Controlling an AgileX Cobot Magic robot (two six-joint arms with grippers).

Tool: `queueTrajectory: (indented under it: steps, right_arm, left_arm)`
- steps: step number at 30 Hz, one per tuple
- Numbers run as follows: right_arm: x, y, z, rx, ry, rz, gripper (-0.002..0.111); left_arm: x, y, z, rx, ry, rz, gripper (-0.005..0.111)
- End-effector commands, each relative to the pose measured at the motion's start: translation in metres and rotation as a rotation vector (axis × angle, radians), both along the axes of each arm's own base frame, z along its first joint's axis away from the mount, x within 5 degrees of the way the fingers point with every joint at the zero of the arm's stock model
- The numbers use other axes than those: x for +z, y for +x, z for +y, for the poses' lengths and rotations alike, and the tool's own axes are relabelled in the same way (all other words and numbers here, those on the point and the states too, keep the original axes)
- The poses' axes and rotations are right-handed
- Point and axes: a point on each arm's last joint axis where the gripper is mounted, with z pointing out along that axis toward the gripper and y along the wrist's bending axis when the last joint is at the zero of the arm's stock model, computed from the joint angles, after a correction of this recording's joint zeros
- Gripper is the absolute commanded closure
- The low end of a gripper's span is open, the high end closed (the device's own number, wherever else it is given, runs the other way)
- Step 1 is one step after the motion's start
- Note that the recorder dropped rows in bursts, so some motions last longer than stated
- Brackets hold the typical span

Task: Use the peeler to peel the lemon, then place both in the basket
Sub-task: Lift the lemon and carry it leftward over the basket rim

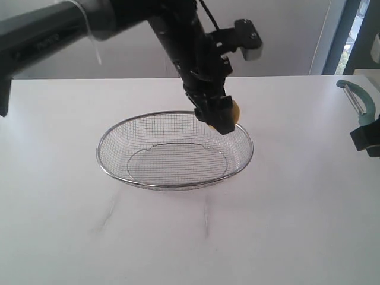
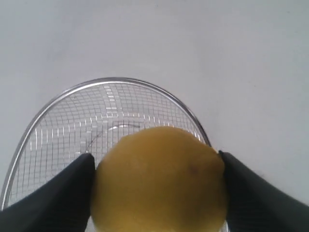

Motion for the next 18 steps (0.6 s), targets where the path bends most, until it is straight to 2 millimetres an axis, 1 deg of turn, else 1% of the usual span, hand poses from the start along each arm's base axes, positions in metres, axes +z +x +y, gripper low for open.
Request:
queueTrajectory:
  steps: [1, 3, 4, 5, 6, 7, 8, 9, 14, 16, 18]
  right_arm:
    - [0.0, -0.001, -0.001, -0.008, 0.004, -0.008, 0.108]
    - [0.0, -0.001, -0.001, -0.008, 0.004, -0.008, 0.108]
    - [0.0, -0.001, -0.001, -0.008, 0.004, -0.008, 0.108]
    - [0.0, -0.001, -0.001, -0.008, 0.004, -0.008, 0.108]
    - [0.0, -0.001, -0.001, -0.008, 0.004, -0.008, 0.108]
    - [0.0, -0.001, -0.001, -0.008, 0.004, -0.008, 0.108]
    - [0.0, -0.001, -0.001, -0.008, 0.004, -0.008, 0.108]
    - [0.0, -0.001, -0.001, -0.008, 0.004, -0.008, 0.108]
    - [0.0, -0.001, -0.001, -0.008, 0.004, -0.008, 0.108]
    - [0.0, -0.001, -0.001, -0.008, 0.004, -0.008, 0.108]
    - [0.0, -0.001, -0.001, -0.008, 0.004, -0.008, 0.108]
  left_arm:
    - [0.034, -0.002, 0.035, -0.014, -0.048, 0.054, 0.107]
    - [0.049, -0.005, 0.053, 0.003, -0.083, 0.06, 0.107]
    - [0.052, -0.007, 0.059, 0.004, -0.088, 0.061, 0.107]
    - [0.055, -0.012, 0.07, 0.007, -0.087, 0.064, 0.107]
    - [0.056, -0.015, 0.076, 0.011, -0.083, 0.072, 0.107]
    - [0.055, -0.023, 0.086, 0.008, -0.075, 0.09, 0.107]
    - [0.054, -0.027, 0.093, 0.012, -0.07, 0.103, 0.107]
    - [0.051, -0.034, 0.104, 0.02, -0.063, 0.121, 0.107]
    - [0.04, -0.059, 0.145, 0.075, -0.161, 0.113, 0.107]
    - [0.038, -0.07, 0.159, 0.117, -0.197, 0.105, 0.107]
    - [0.035, -0.085, 0.168, 0.12, -0.25, 0.099, 0.107]
